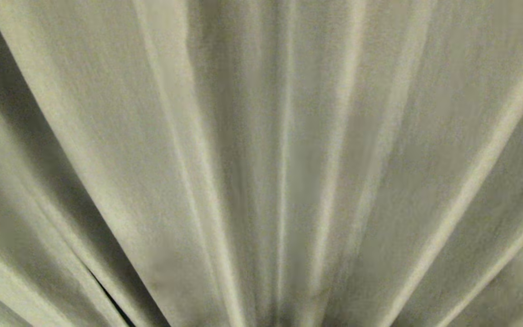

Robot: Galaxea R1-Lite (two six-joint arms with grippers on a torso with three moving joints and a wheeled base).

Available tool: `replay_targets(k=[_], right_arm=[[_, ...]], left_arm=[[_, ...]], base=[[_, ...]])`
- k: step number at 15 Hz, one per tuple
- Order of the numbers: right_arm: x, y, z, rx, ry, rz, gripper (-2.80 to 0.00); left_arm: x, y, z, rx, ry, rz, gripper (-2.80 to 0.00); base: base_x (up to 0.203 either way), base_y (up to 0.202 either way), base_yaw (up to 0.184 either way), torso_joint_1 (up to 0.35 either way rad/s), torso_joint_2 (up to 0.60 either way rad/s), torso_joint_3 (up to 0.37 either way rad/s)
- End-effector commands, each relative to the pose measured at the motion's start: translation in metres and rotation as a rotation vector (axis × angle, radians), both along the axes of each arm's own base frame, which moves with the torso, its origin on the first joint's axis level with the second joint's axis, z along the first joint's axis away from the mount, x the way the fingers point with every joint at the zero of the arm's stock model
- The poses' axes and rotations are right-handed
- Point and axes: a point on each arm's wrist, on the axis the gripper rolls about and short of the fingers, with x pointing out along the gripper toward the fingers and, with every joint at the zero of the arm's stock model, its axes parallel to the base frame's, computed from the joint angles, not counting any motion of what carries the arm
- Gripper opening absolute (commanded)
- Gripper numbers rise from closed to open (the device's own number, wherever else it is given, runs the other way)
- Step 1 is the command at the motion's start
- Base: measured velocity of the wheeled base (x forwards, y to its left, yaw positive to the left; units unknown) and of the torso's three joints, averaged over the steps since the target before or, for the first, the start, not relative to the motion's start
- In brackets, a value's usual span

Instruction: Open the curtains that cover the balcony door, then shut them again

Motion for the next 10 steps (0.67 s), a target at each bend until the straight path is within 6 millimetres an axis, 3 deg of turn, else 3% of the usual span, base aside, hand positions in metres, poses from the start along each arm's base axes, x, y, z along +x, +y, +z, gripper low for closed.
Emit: replay_targets(k=[1,10], right_arm=[[0.0000,0.0000,-0.0001,0.000,0.000,-0.001,-2.80],[0.0000,0.0000,-0.0001,0.000,0.000,-0.001,-2.80]], left_arm=[[0.0000,0.0000,0.0000,-0.001,-0.001,0.000,-2.80],[0.0000,0.0000,0.0000,0.001,-0.001,0.000,-2.80]], base=[[0.000,0.184,-0.001,0.014,0.01,0.001],[0.000,0.193,0.000,0.003,0.00,0.001]])
